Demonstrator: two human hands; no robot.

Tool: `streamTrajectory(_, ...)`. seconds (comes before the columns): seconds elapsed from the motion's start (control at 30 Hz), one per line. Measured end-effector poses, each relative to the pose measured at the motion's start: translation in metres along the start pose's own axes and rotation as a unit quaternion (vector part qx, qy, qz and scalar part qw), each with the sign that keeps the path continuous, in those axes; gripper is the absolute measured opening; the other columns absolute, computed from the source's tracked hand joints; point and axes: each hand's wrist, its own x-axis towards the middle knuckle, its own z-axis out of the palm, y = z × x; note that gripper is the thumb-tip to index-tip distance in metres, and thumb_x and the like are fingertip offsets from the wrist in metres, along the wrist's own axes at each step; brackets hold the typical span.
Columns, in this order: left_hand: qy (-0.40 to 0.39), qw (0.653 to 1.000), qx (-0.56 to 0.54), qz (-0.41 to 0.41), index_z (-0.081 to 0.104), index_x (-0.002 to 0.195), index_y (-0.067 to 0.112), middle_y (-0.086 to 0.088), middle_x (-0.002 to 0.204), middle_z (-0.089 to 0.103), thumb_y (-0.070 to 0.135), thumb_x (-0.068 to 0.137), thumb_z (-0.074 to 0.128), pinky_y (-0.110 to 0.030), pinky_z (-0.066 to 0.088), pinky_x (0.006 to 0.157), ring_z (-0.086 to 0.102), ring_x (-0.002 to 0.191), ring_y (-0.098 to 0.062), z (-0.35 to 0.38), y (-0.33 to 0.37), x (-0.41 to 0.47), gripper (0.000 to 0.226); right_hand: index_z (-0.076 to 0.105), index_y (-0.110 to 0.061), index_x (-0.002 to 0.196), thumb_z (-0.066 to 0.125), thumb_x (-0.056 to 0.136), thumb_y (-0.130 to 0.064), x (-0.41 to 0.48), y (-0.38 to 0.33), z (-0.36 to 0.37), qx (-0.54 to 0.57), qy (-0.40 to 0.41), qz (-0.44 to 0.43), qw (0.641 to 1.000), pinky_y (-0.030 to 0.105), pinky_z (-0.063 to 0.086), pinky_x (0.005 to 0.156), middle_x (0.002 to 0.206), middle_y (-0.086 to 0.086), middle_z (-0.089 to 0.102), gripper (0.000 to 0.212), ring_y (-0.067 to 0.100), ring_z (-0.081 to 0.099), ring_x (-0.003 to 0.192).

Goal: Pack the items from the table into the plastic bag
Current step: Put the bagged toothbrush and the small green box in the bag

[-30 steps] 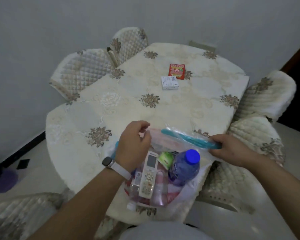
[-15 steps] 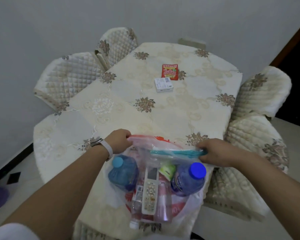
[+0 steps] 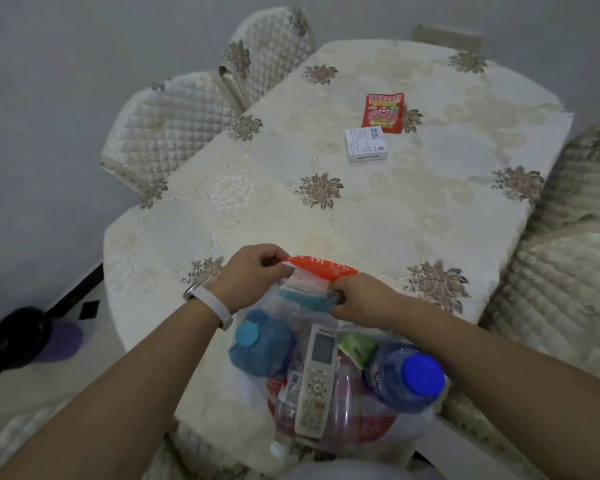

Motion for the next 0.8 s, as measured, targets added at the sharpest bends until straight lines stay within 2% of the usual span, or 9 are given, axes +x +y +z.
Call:
streamTrajectory(0.07,0.001,1.000,-0.003,-0.001,0.072,0.082,0.019,-0.001,0.073,0.070,0.022,0.084,0.072,-0.016,0.044,0.060,0.056,0.061,-0.004,0.001,-0.002,-0.002,0.003,0.069,-0.016,0.099,0.064,0.084,-0.028,0.005,0.001,0.000,0.024,0.003,0.005,1.000,0.027,0.043,0.071,0.097,0.002,0.068,0.020,0.017,0.059,0.084)
streamTrajectory(0.2,0.005,1.000,-0.026,-0.015,0.073,0.085,0.022,0.002,0.077,0.072,0.028,0.086,0.071,-0.028,0.052,0.069,0.066,0.074,-0.016,-0.001,-0.007,-0.005,0.006,0.064,-0.020,0.120,0.061,0.090,-0.038,-0.004,0.010,-0.010,0.039,-0.013,0.018,0.999,0.023,0.039,0.075,0.106,-0.003,0.064,0.035,0.012,0.056,0.090)
streamTrajectory(0.27,0.003,1.000,-0.022,-0.015,0.073,0.089,0.024,0.005,0.080,0.072,0.030,0.086,0.070,-0.025,0.053,0.069,0.067,0.078,-0.015,-0.002,-0.007,-0.008,0.007,0.063,-0.021,0.122,0.061,0.091,-0.038,-0.015,0.015,-0.014,0.037,-0.012,0.029,0.999,0.023,0.041,0.079,0.111,-0.002,0.065,0.036,0.013,0.058,0.094)
streamTrajectory(0.4,-0.004,1.000,0.007,0.025,0.068,0.097,0.029,0.011,0.087,0.070,0.033,0.089,0.067,-0.016,0.045,0.068,0.065,0.081,-0.006,-0.004,-0.002,-0.017,0.009,0.064,-0.023,0.121,0.061,0.092,-0.038,-0.043,0.015,-0.023,0.063,0.019,0.057,0.996,0.021,0.044,0.082,0.111,-0.005,0.067,0.033,0.009,0.060,0.094)
streamTrajectory(0.5,-0.031,0.998,0.018,0.057,0.064,0.109,0.029,0.015,0.097,0.067,0.035,0.090,0.064,-0.013,0.043,0.075,0.060,0.089,0.003,-0.008,0.006,-0.025,0.019,0.066,-0.024,0.119,0.062,0.091,-0.033,-0.067,0.014,-0.029,0.084,0.061,0.094,0.990,0.025,0.047,0.088,0.106,-0.007,0.067,0.030,0.009,0.061,0.095)
streamTrajectory(0.63,-0.040,0.992,0.061,0.103,0.061,0.120,0.026,0.012,0.107,0.061,0.040,0.091,0.061,-0.027,0.046,0.089,0.059,0.099,-0.006,-0.011,0.015,-0.030,0.032,0.070,-0.024,0.110,0.065,0.090,-0.032,-0.103,0.017,-0.032,0.082,0.137,0.129,0.979,0.033,0.050,0.090,0.096,-0.011,0.068,0.022,0.011,0.064,0.093)
streamTrajectory(0.8,-0.053,0.982,0.062,0.171,0.060,0.123,0.024,0.013,0.114,0.056,0.038,0.092,0.061,-0.020,0.038,0.087,0.053,0.105,-0.005,-0.006,0.046,-0.038,0.034,0.071,-0.027,0.100,0.067,0.090,-0.030,-0.150,0.025,-0.032,0.133,0.223,0.189,0.947,0.027,0.050,0.084,0.092,-0.013,0.070,0.011,0.010,0.066,0.087)
